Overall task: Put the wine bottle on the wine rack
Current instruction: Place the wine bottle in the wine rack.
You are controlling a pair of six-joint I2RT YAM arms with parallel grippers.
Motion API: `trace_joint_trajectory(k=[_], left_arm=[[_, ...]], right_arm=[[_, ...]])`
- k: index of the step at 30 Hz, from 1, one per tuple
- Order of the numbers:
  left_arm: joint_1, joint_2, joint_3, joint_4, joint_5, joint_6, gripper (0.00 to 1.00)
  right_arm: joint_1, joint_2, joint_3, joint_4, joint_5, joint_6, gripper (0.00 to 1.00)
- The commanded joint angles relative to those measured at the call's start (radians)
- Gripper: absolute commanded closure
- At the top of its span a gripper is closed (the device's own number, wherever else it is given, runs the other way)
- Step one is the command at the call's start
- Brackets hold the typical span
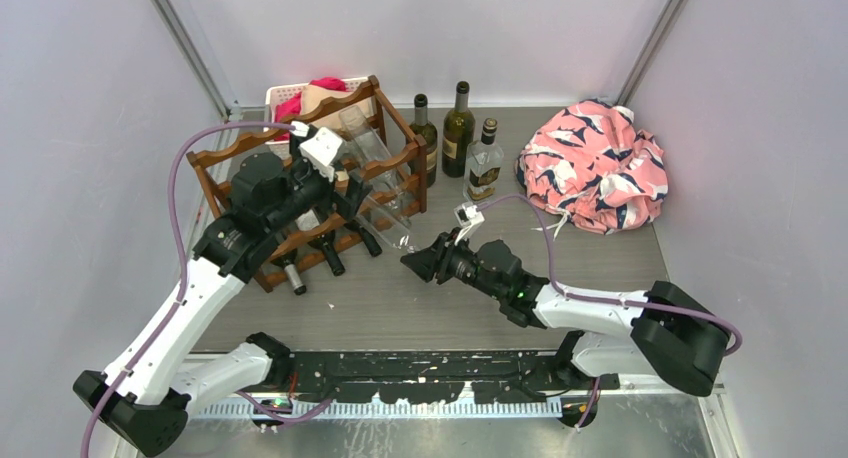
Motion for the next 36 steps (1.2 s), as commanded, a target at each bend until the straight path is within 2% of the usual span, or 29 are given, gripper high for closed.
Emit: trace_joint_trajectory(k=[1,14,36], left_arm=[[0.007,-0.022,-0.006,0.076,-0.005,-0.002,0.00],[0.007,-0.026,-0.015,0.088,-0.015,-0.001,0.01],[0.018,-0.038,-0.032,0.109,-0.030,-0.002,0.00]], right_arm=[[0.029,0.002,0.068,0.165,0.051,-0.043,0.99],[0.039,0.080,0.092,0.230,0.097,-0.057,0.99],[0.077,0.303,0.188,0.409,0.220,-0.102,0.99]])
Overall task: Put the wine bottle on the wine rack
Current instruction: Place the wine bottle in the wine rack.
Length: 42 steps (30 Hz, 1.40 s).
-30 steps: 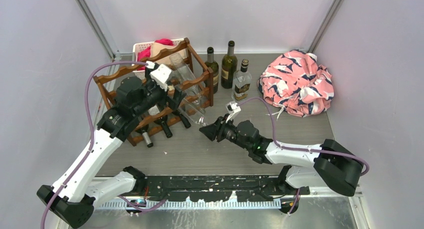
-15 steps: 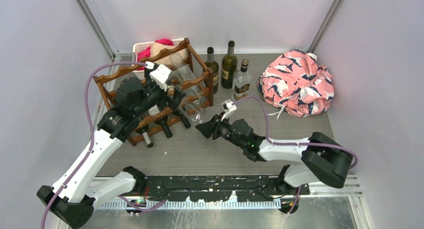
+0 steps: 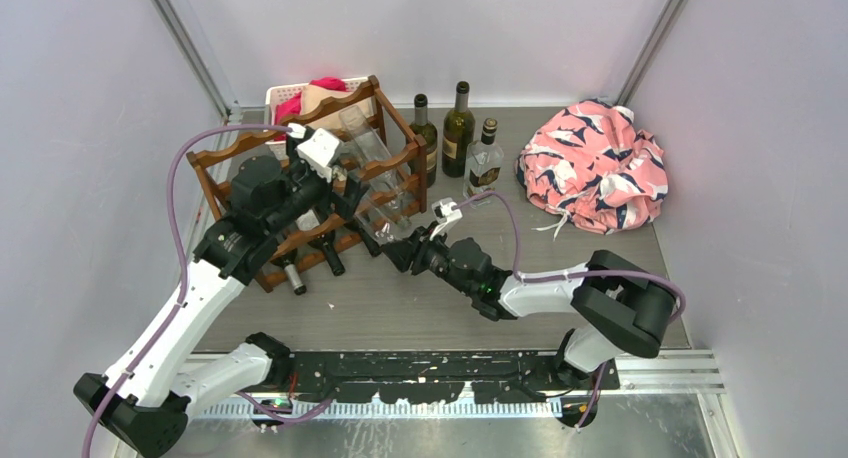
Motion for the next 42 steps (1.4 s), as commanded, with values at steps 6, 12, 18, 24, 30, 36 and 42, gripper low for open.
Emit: trace_joint_trajectory(k=[6,12,18,24,30,36,42], left_arm=[[0.010,-0.033,-0.008,0.090,-0.024,-0.003,0.01],[0.014,-0.044,-0.015,0.100,-0.032,-0.003,0.01],[0.020,-0.049,-0.016,0.102,-0.033,-0.003,0.01],[0.023,-0.052,-0.018,0.104,-0.032,-0.002,0.01],[0.027,-0.051,-0.018,0.104,-0.027,-0.003,0.01],[0.027,-0.052,-0.018,0.104,-0.023,-0.004,0.01],[0.028,-0.052,-0.019,0.104,-0.021,-0.006,0.01]], right_arm=[[0.014,0.079,0.146,0.196,0.091,-0.035,0.99],[0.024,0.160,0.210,0.236,0.135,-0.039,0.99],[0.034,0.241,0.275,0.283,0.180,-0.057,0.99],[0.039,0.291,0.331,0.301,0.229,-0.091,0.99],[0.040,0.331,0.386,0.300,0.254,-0.123,0.99],[0.040,0.360,0.419,0.298,0.272,-0.138,0.99],[0.041,0.378,0.448,0.292,0.296,-0.163,0.99]])
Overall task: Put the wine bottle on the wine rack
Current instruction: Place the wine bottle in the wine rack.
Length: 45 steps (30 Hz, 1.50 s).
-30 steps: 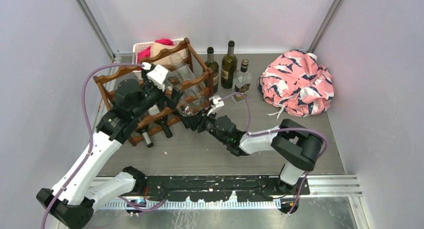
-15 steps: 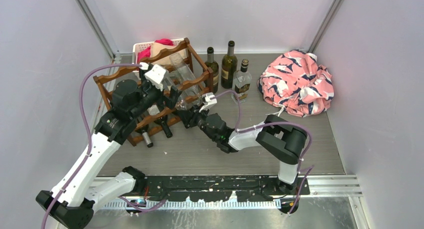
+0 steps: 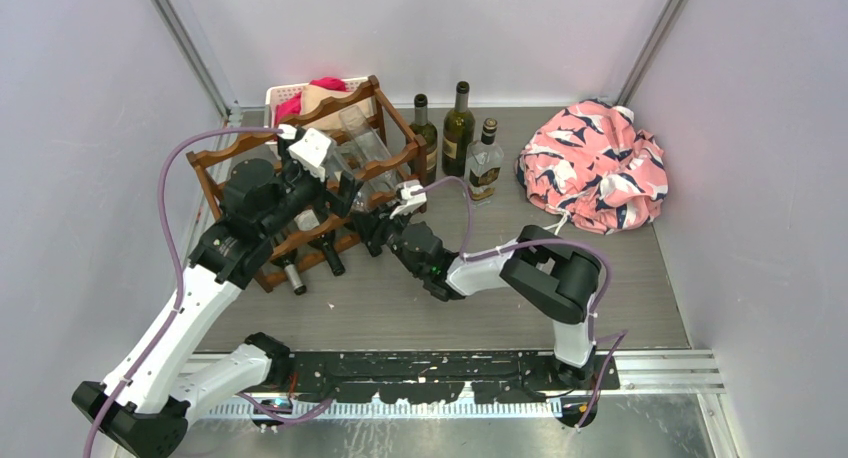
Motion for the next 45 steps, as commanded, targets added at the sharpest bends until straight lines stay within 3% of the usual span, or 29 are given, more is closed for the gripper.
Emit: trace_joint_trajectory(k=[1,19,28,37,45], left_arm=[[0.006,-0.022,0.001,0.078,0.002,-0.004,0.01],[0.007,-0.021,0.000,0.078,-0.001,-0.002,0.01],[0.008,-0.020,-0.001,0.078,0.000,-0.003,0.01],[0.007,-0.023,-0.003,0.079,0.000,-0.002,0.01],[0.008,-0.024,-0.003,0.078,0.000,-0.002,0.01]], right_arm=[[0.005,-0.005,0.083,0.170,0.054,-0.041,0.99],[0.005,0.050,0.165,0.146,0.104,-0.092,0.99],[0.005,0.058,0.181,0.110,0.123,-0.088,0.93],[0.004,0.061,0.204,0.040,0.109,-0.056,0.83],[0.005,0.064,0.213,-0.002,0.116,-0.032,0.65]])
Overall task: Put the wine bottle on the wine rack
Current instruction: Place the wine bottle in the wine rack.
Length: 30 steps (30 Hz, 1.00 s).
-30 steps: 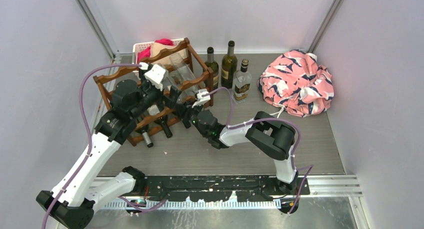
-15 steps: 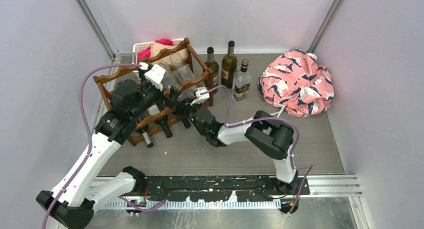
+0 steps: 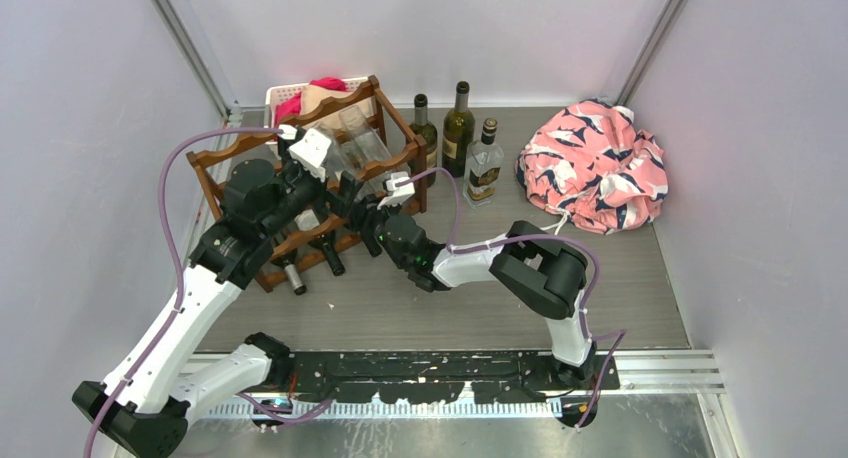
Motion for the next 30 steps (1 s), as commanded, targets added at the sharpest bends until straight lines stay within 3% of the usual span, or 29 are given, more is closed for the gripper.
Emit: trace_joint_trajectory(k=[1,14,30], left_arm=[[0.007,-0.023,0.001,0.075,0.000,-0.002,0.01],[0.008,-0.024,-0.001,0.075,-0.001,-0.001,0.01],[0.008,-0.023,0.000,0.075,-0.002,-0.001,0.01]], right_arm=[[0.005,-0.015,0.054,0.096,0.029,0.023,0.63],[0.005,-0.023,0.051,0.077,0.042,0.031,0.44],[0.006,-0.077,0.019,0.058,0.026,-0.034,0.41]])
